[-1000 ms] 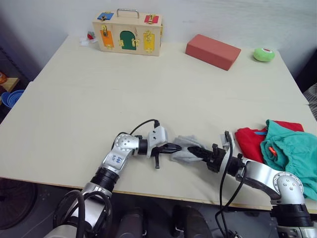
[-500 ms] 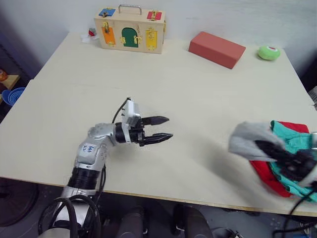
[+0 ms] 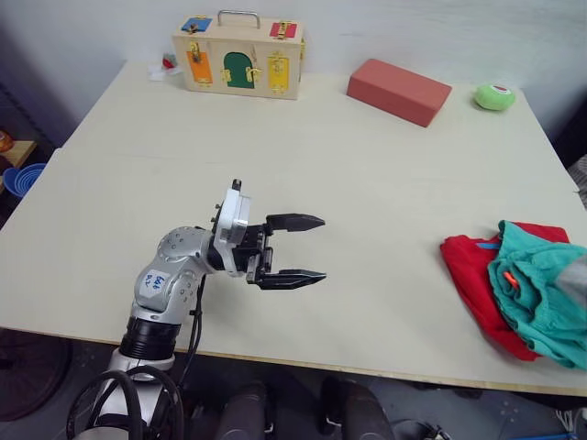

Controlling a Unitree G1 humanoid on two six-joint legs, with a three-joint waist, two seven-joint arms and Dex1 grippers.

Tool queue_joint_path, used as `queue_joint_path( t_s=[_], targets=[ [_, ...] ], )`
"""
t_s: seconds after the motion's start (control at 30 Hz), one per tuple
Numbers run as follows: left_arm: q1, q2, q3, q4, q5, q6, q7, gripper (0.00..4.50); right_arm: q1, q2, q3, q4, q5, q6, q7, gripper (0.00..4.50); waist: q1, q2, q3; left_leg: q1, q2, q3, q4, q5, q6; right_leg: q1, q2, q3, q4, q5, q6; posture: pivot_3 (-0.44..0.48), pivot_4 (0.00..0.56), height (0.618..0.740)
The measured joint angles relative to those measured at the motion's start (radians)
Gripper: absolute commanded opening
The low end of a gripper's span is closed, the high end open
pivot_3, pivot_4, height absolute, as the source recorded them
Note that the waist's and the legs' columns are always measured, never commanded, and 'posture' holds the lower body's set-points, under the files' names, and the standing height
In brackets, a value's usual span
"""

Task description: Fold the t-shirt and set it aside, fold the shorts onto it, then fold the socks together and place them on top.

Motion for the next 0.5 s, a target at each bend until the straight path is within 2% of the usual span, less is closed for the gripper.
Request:
queue_joint_path(
  t_s=[0.17,0.23,0.27,0.37,0.43,0.5],
  targets=[
    [0.003,0.011,0.001,-0.005,-0.001,0.003,0.014,4.50,-0.131,0.028,0.063,0.078,-0.096,-0.033,-0.013,0.20,0.002,0.010,-0.002,0.001,0.000,0.002,0.000,0.001,-0.001,-0.001,0.001,0.001,0.002,0.000,0.000,0.000,0.150,0.740],
    [0.003,0.012,0.001,-0.005,-0.001,0.003,0.015,4.50,-0.148,0.028,0.063,0.080,-0.116,-0.041,-0.033,0.91,0.003,0.009,-0.002,0.000,0.000,0.001,0.000,0.001,-0.001,-0.001,0.001,0.001,0.001,0.000,0.000,0.000,0.150,0.740],
    [0.003,0.015,0.001,-0.005,-0.001,0.003,0.015,4.50,-0.151,0.028,0.063,0.080,-0.129,-0.041,-0.039,1.08,0.004,0.009,-0.002,0.000,0.000,0.001,0.000,0.001,-0.001,-0.001,0.001,0.001,0.001,0.000,0.000,0.000,0.150,0.740],
    [0.003,0.033,0.001,-0.004,0.000,0.002,0.018,4.50,-0.120,0.028,0.046,0.075,-0.160,-0.034,-0.028,2.16,0.007,0.009,-0.002,0.000,0.000,0.002,0.000,0.001,-0.001,-0.001,0.001,0.001,0.001,0.000,0.000,0.000,0.150,0.740],
    [0.005,0.045,0.000,-0.004,0.000,0.007,0.019,4.50,-0.045,0.023,0.015,0.048,-0.171,0.010,0.026,2.83,0.015,0.010,-0.002,-0.001,0.000,0.001,-0.001,0.001,-0.001,-0.001,0.001,0.001,0.000,0.000,0.000,0.000,0.150,0.740],
    [0.011,0.097,-0.007,0.001,0.004,0.018,-0.008,4.50,0.087,0.014,-0.046,-0.016,-0.179,0.080,0.108,3.54,0.022,0.011,-0.003,-0.001,0.000,0.001,-0.002,0.001,-0.001,-0.001,0.001,0.000,-0.001,0.000,0.000,0.000,0.150,0.740]
  ],
)
